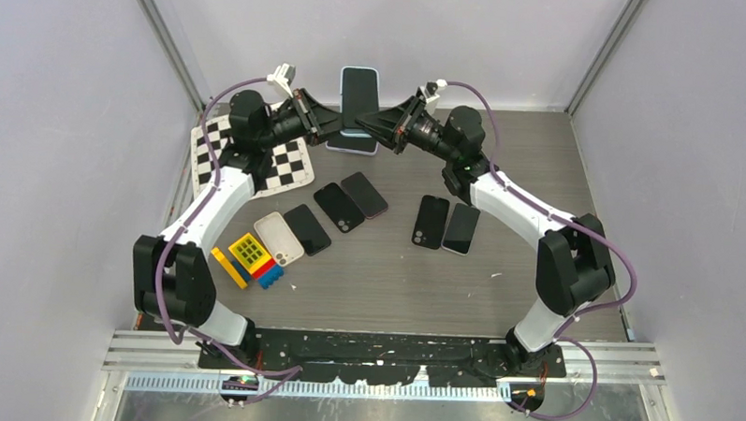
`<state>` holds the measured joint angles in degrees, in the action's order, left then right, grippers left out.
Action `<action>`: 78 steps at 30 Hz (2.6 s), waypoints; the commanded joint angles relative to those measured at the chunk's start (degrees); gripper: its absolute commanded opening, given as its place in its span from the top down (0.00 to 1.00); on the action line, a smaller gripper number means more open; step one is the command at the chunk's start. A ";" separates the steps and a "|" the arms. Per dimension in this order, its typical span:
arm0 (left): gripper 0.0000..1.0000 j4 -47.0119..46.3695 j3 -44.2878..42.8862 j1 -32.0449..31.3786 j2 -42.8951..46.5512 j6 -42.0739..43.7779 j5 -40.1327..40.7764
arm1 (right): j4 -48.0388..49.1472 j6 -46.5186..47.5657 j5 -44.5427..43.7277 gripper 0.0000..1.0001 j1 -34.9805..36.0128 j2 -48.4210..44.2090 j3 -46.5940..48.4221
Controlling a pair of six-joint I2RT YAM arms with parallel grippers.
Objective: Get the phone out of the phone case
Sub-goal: Remove the phone case from the phone, then place the phone at the center of the board.
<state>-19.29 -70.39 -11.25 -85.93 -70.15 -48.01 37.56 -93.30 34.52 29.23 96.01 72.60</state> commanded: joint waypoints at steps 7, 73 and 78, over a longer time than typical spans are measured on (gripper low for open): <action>1.00 13.07 -6.59 0.01 -6.10 10.19 10.57 | -7.96 19.82 4.43 0.99 -1.77 -9.83 -1.59; 0.04 51.28 -54.98 -18.73 -58.35 31.73 35.03 | -68.18 65.70 -23.65 0.28 -25.82 24.16 18.24; 0.03 50.94 -51.98 -18.68 -54.59 32.94 35.60 | -67.77 66.46 -24.75 0.32 -25.82 28.58 23.53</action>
<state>25.15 -125.45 -30.11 -144.14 -40.10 -15.66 -29.67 -28.93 13.28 3.42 121.95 90.98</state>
